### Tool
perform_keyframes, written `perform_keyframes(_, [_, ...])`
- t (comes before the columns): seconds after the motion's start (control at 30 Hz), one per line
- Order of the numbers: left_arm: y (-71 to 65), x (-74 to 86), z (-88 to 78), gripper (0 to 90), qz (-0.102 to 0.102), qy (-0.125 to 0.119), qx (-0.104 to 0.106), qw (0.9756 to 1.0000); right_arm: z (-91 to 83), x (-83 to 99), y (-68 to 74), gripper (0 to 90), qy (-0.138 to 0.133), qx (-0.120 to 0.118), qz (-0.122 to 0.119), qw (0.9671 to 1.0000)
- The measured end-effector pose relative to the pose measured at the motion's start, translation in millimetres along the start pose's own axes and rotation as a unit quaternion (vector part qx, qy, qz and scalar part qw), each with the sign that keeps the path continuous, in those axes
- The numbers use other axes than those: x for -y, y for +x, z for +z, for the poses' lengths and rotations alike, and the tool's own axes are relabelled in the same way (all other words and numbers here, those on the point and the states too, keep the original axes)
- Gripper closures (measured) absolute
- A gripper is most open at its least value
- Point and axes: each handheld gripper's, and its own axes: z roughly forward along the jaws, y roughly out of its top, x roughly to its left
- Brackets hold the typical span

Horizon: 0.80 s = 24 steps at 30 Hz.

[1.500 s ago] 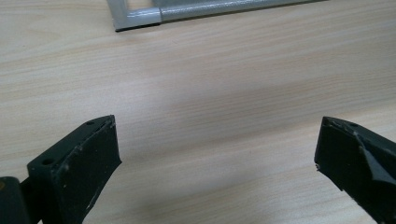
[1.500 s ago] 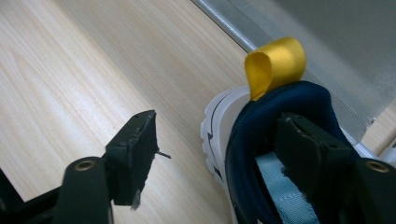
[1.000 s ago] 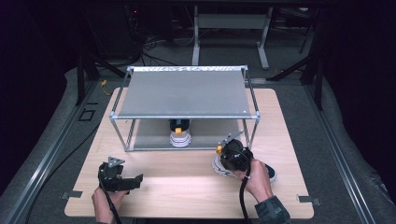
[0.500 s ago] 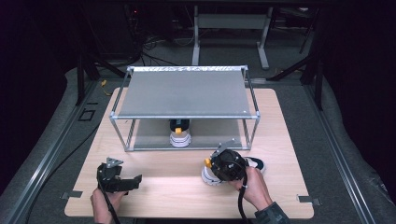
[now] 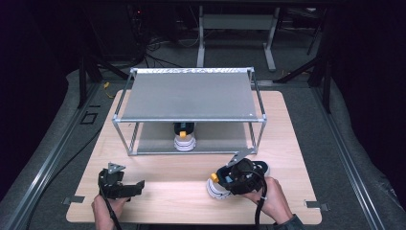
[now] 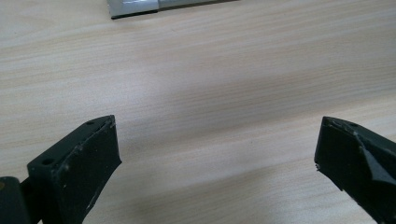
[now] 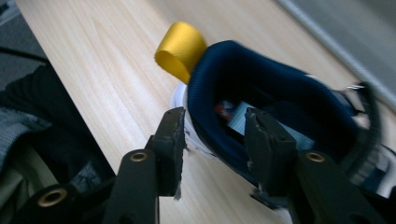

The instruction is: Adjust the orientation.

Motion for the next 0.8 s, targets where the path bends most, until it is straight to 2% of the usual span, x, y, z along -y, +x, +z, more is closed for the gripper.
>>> perform_keyframes(0.07, [-0.3, -0.3, -0.4, 0.0, -0.001, -0.001, 0.000, 1.0000, -17.4, 3.6, -3.9, 57.4, -0.029, 0.018, 0.018, 0.9993])
perform_keyframes(0.1, [-0.5, -0.4, -0.5, 0.0, 0.000, -0.002, 0.000, 1.0000, -17.4, 3.6, -3.9, 56.9, -0.029, 0.018, 0.018, 0.9993])
perform_keyframes(0.17, [-1.1, -0.7, -0.1, 0.0, 0.001, -0.001, 0.001, 1.0000, -26.5, 5.4, -8.5, 56.7, -0.045, 0.037, 0.038, 0.9976])
perform_keyframes(0.23, [-1.7, -0.7, 0.5, 0.0, 0.000, -0.002, 0.000, 1.0000, -31.4, 6.7, -15.4, 56.4, -0.050, 0.065, 0.059, 0.9949])
perform_keyframes(0.33, [-2.3, -0.9, 1.3, 0.0, 0.000, -0.002, 0.001, 1.0000, -29.1, 7.1, -28.1, 57.2, -0.039, 0.084, 0.088, 0.9918])
perform_keyframes(0.47, [-2.9, -1.4, 2.7, 0.0, 0.000, -0.001, 0.003, 1.0000, -17.7, 5.3, -42.0, 59.5, -0.025, 0.087, 0.112, 0.9896])
perform_keyframes(0.57, [-2.3, -1.4, 3.6, 0.0, 0.003, 0.003, 0.003, 1.0000, -7.4, 3.0, -47.1, 62.5, -0.015, 0.078, 0.121, 0.9895])
perform_keyframes(0.7, [-0.9, -0.5, 4.1, 0.0, 0.000, 0.001, 0.002, 1.0000, -1.3, 1.5, -47.6, 69.9, -0.011, 0.080, 0.116, 0.9900])
perform_keyframes(0.8, [-0.2, 0.3, 4.1, 0.0, -0.001, 0.002, 0.003, 1.0000, -0.7, 1.1, -48.0, 71.3, -0.014, 0.072, 0.110, 0.9912])
